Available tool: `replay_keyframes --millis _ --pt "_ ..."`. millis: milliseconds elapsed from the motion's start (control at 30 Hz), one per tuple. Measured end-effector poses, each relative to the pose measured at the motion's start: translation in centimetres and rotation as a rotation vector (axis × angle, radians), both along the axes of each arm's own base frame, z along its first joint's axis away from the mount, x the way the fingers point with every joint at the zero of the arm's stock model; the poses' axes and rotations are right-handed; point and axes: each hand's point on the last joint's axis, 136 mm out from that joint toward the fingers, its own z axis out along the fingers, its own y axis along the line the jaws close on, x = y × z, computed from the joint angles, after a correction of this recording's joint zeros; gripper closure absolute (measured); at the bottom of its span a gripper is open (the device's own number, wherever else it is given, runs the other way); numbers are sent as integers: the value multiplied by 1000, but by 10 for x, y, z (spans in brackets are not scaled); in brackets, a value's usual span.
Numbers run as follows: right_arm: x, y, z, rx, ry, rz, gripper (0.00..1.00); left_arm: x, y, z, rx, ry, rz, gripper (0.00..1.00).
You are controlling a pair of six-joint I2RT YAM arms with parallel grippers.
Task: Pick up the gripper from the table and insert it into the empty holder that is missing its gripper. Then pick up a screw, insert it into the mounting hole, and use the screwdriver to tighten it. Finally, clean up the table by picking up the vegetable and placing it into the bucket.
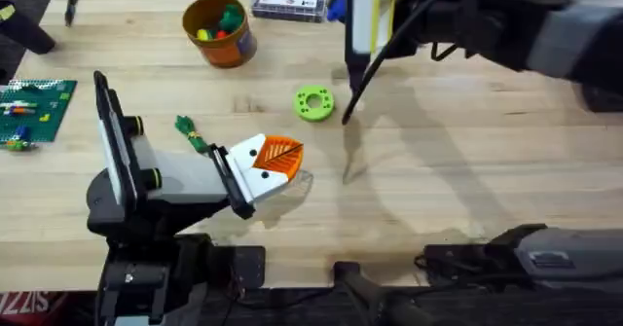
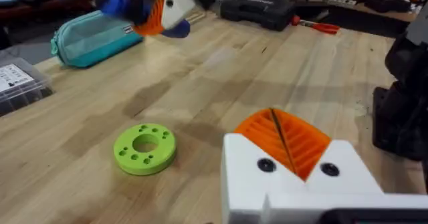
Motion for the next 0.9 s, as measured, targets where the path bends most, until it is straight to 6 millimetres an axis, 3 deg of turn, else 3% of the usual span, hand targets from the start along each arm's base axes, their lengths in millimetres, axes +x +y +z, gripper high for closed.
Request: replay_keyframes --millis 267,400,533,800,900 --pt "29 -51 -91 -267 92 -32 992 0 0 0 0 0 0 987" --pt "32 -69 -122 -314 153 -49 992 0 0 0 0 0 0 987" --pt "32 -74 -135 -338 177 -50 992 0 0 0 0 0 0 987" --pt "30 -75 -137 -345 192 -44 991 0 0 0 0 0 0 987" --pt "20 -78 -142 -363 242 -35 891 0 0 0 0 0 0 987"
